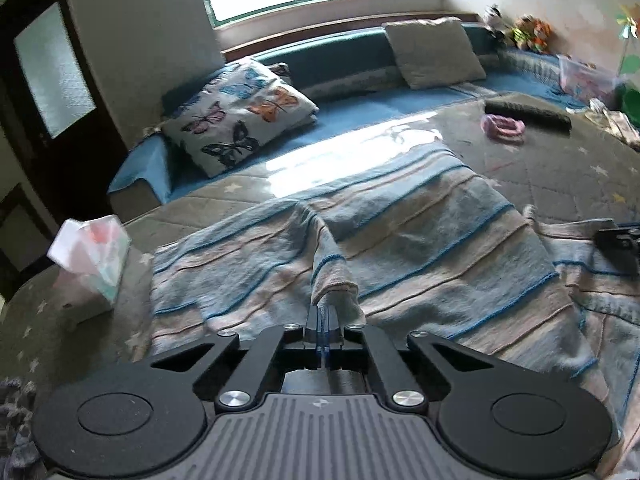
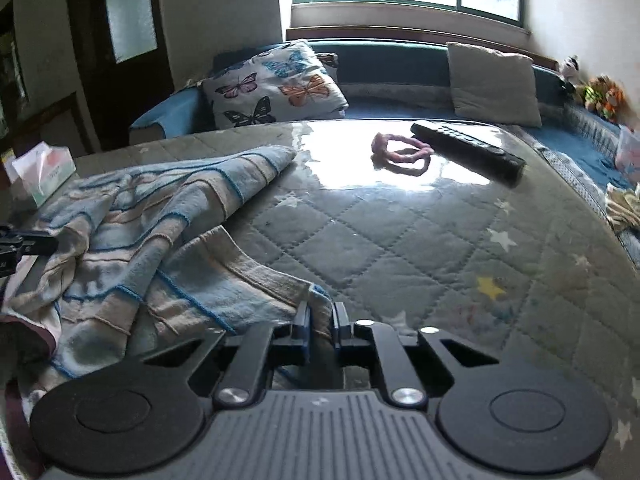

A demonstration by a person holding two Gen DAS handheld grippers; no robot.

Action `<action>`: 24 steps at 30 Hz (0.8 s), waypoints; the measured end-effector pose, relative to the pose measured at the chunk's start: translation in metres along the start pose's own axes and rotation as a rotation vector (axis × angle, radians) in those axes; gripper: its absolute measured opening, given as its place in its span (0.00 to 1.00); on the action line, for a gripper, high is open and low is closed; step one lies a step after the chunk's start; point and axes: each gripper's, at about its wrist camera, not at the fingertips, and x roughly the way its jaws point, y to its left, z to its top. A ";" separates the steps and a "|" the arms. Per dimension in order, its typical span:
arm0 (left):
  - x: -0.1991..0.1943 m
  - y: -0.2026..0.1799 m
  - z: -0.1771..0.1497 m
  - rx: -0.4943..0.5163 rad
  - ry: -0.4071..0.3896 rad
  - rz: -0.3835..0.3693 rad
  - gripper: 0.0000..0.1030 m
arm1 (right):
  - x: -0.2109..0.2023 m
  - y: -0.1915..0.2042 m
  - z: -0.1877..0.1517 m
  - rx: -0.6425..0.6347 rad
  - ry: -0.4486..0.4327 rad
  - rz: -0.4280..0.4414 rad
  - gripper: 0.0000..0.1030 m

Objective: Fold clothes

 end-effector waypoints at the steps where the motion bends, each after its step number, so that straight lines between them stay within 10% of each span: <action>1: -0.004 0.005 -0.002 -0.012 -0.004 0.013 0.01 | -0.007 -0.001 -0.002 0.000 -0.012 -0.006 0.06; 16: -0.104 0.087 -0.075 -0.307 -0.049 0.129 0.00 | -0.155 -0.025 -0.038 0.071 -0.167 -0.080 0.05; 24: -0.128 0.089 -0.122 -0.324 0.011 0.067 0.02 | -0.174 -0.018 -0.074 0.070 -0.039 -0.117 0.11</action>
